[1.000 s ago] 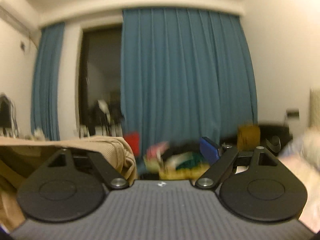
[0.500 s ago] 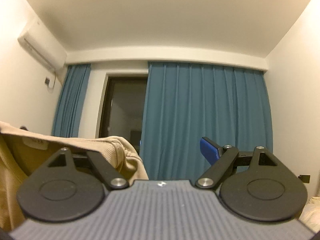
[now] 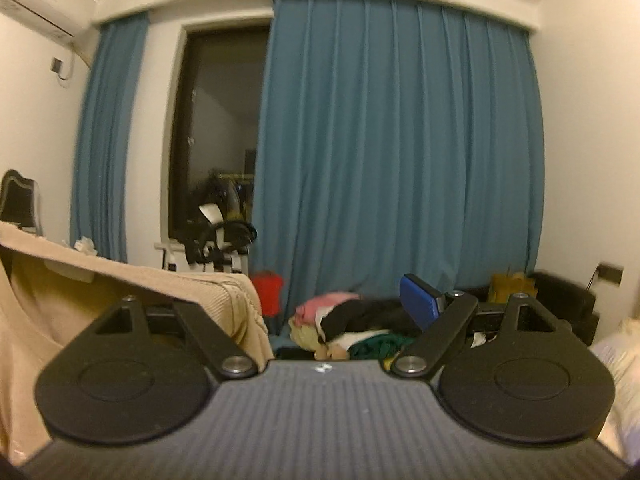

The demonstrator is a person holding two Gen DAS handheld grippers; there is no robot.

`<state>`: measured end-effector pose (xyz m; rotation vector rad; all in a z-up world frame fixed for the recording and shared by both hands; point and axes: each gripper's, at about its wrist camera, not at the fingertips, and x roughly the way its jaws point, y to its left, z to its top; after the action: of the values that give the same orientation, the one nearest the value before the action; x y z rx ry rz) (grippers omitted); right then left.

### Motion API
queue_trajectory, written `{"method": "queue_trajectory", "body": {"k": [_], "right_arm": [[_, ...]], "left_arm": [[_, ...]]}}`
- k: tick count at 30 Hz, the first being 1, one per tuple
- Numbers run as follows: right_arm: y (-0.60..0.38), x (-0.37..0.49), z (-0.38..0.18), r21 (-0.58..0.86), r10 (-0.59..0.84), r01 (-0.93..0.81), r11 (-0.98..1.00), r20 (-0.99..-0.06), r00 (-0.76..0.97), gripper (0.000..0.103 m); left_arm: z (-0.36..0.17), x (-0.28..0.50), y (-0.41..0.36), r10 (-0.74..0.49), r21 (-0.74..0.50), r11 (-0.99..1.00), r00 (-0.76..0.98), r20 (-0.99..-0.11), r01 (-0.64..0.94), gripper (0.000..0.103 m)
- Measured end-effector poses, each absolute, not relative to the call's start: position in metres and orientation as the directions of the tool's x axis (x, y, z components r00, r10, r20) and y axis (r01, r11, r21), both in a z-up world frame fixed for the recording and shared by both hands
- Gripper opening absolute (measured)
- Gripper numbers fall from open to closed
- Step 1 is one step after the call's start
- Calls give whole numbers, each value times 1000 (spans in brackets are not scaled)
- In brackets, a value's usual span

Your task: Fold clothes

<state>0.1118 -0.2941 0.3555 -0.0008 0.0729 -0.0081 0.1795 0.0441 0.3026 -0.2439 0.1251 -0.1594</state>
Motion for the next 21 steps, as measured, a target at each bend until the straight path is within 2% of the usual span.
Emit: {"method": "queue_trajectory", "body": {"k": [4,6,9,15,18,21], "right_arm": [[-294,194,321,-8,-47,47,999,-65,997,84],[-293,235,302,-20,-72,71,997,-63,995,84],[-295,302,252,-19,-92,91,996,-123,988,84],[-305,420,128,-26,-67,61,998,-347,935,84],[-315,468,70,28,-26,44,999,-473,881,84],[-311,509,11,49,30,4,999,-663,748,84]], "left_arm": [[262,267,37,-99,-251,966,988,-119,67,96],[230,316,35,-86,-257,965,982,-168,41,96],[164,396,40,-90,-261,965,961,-260,20,96],[21,522,50,-171,-266,963,857,-486,42,96],[-34,566,53,-227,-252,964,768,-599,88,96],[-80,589,41,-186,-186,980,695,-694,77,96]]}}
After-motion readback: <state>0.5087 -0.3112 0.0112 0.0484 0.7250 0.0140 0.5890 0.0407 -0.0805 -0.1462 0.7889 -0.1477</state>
